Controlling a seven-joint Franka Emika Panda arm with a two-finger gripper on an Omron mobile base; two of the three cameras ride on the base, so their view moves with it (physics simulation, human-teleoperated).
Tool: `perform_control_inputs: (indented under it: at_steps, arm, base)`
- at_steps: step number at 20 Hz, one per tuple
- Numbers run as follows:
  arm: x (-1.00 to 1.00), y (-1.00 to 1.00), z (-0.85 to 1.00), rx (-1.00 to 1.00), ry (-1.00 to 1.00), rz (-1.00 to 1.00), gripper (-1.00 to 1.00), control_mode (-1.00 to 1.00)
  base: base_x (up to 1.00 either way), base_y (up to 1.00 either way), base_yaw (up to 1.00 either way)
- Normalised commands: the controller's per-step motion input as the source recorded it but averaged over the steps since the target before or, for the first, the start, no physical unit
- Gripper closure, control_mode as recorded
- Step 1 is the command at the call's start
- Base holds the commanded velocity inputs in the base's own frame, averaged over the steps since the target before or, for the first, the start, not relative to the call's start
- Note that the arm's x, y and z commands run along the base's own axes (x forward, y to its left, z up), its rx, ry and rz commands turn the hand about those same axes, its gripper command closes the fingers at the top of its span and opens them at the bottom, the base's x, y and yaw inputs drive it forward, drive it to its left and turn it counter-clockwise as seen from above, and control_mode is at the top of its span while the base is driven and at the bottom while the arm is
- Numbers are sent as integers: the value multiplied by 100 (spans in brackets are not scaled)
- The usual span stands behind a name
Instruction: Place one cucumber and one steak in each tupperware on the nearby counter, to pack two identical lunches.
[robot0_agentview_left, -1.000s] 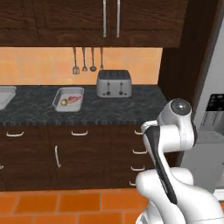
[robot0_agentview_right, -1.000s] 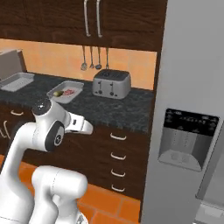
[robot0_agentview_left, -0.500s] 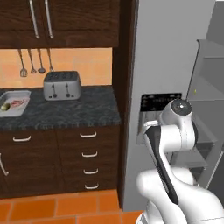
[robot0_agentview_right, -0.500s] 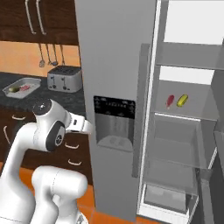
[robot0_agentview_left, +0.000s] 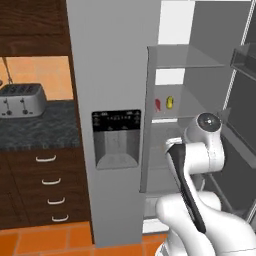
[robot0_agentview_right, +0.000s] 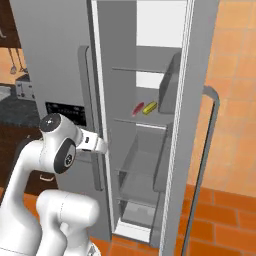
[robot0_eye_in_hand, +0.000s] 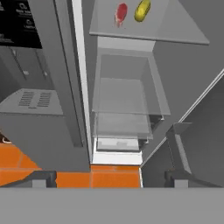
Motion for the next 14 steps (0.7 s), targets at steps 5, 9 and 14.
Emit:
perform_control_inputs:
  at_steps: [5, 9, 14]
  arm:
    - [0, 0, 0, 0, 0, 0, -100, 100]
    - [0, 0, 0, 0, 0, 0, -100, 100]
    - [0, 0, 0, 0, 0, 0, -100, 100]
  base:
    - [50, -23, 0]
    - [17, -69, 0]
    - [56, -25, 0]
